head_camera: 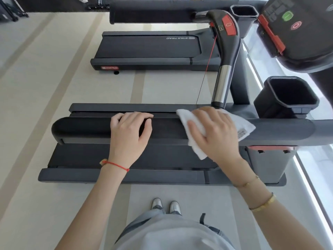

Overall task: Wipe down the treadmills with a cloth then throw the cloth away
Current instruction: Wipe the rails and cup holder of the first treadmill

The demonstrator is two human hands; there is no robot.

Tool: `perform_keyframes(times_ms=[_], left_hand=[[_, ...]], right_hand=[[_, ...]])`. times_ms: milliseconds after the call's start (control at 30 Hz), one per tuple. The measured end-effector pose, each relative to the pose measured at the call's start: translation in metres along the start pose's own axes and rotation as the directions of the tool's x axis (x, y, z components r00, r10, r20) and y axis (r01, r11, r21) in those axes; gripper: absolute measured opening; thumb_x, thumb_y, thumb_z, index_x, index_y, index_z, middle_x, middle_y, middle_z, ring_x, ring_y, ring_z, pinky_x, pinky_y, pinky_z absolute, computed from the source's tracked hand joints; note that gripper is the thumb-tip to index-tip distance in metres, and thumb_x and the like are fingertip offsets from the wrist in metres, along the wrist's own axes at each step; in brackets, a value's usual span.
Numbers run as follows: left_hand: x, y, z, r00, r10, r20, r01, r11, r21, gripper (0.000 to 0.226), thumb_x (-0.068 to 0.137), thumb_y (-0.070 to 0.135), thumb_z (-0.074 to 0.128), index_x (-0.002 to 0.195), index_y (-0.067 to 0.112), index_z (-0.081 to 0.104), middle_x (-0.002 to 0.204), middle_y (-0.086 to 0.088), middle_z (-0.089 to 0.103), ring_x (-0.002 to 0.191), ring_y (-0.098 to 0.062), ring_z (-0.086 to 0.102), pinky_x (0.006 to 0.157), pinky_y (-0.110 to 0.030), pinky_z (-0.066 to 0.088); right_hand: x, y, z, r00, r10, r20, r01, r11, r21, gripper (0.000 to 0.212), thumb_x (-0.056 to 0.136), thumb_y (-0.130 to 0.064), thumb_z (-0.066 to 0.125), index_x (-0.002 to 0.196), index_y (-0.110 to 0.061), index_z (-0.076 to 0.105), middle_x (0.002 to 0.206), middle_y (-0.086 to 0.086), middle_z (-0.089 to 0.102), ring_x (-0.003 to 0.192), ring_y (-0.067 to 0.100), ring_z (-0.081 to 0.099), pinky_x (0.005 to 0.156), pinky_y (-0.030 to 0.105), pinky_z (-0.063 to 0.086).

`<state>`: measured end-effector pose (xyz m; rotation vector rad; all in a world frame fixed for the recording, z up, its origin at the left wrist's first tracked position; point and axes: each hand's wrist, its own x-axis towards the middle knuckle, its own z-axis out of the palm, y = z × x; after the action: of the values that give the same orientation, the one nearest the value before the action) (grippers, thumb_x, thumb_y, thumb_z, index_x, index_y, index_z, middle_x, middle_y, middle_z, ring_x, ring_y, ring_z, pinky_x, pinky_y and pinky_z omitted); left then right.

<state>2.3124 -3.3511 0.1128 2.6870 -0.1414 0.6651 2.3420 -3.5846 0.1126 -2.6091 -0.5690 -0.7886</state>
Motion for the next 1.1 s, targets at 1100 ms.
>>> perform_keyframes(times_ms=[1100], left_hand=[[-0.023,-0.122,-0.07,0.994,-0.106,0.012,0.106,0.994,0.005,0.025,0.1,0.022,0.051,0.118,0.014,0.065,0.119,0.001,0.066,0.116,-0.021,0.058,0.11,-0.044,0.034]], right_hand=[[0.08,-0.164,0.081,0.927,0.067,0.369,-0.077,0.997,0.01,0.034,0.095,-0.048,0.037,0.095,-0.023,0.061,0.082,0.001,0.062,0.069,0.029,0.053,0.058,0.031,0.032]])
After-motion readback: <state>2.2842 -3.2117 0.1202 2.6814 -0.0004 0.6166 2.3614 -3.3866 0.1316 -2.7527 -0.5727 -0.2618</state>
